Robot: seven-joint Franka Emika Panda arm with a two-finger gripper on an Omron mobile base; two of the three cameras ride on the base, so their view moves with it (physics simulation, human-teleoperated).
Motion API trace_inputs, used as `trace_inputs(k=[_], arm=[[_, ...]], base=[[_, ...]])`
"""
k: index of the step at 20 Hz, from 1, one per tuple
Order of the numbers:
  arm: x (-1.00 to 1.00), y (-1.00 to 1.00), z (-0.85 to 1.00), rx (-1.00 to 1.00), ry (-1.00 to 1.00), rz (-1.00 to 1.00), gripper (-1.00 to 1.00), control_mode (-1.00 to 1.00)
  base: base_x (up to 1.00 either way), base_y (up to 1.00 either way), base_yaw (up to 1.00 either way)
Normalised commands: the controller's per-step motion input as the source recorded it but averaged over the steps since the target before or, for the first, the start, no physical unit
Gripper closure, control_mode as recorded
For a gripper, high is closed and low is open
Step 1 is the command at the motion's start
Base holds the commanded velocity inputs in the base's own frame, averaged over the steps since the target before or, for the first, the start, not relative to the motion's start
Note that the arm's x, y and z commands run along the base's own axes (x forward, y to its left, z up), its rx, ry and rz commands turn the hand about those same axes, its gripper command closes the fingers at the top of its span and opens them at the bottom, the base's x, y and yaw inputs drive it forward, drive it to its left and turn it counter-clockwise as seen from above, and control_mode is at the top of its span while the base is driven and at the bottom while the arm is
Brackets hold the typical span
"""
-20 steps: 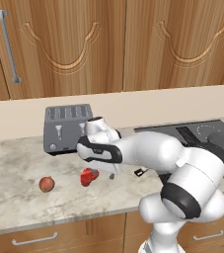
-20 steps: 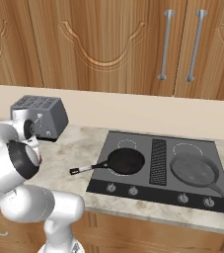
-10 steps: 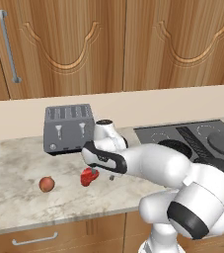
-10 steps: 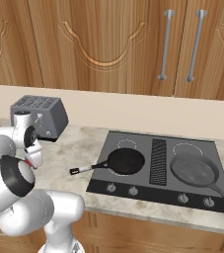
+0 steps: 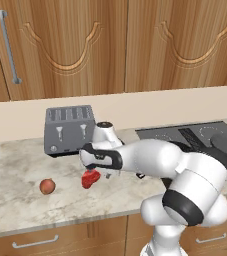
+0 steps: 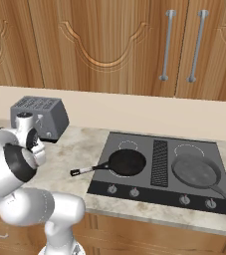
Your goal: Place both pans onto different burners. Then place the onion and the steak on different pans.
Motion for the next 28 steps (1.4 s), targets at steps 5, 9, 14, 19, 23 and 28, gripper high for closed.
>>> trace_inputs(k=[5, 9, 14, 19, 23, 28], arm=[[0.07, 0.32, 0.00, 0.07, 0.00, 0.12, -1.00, -1.00], [-0.08, 0.19, 0.00, 0.01, -0.01, 0.02, -1.00, -1.00], [-0.21, 0.00, 0.00, 0.00, 0.00, 0.00, -1.00, -1.00], [-0.29, 0.00, 0.00, 0.00, 0.00, -0.04, -1.00, -1.00], [-0.06, 0.00, 0.00, 0.00, 0.00, -0.02, -1.00, -1.00], [0.11, 0.00, -0.05, 0.00, 0.00, 0.00, -1.00, -1.00]], base=[[0.00, 0.00, 0.00], [0.00, 0.00, 0.00], [0.00, 0.00, 0.00], [0.00, 0.00, 0.00], [0.00, 0.00, 0.00], [0.00, 0.00, 0.00]])
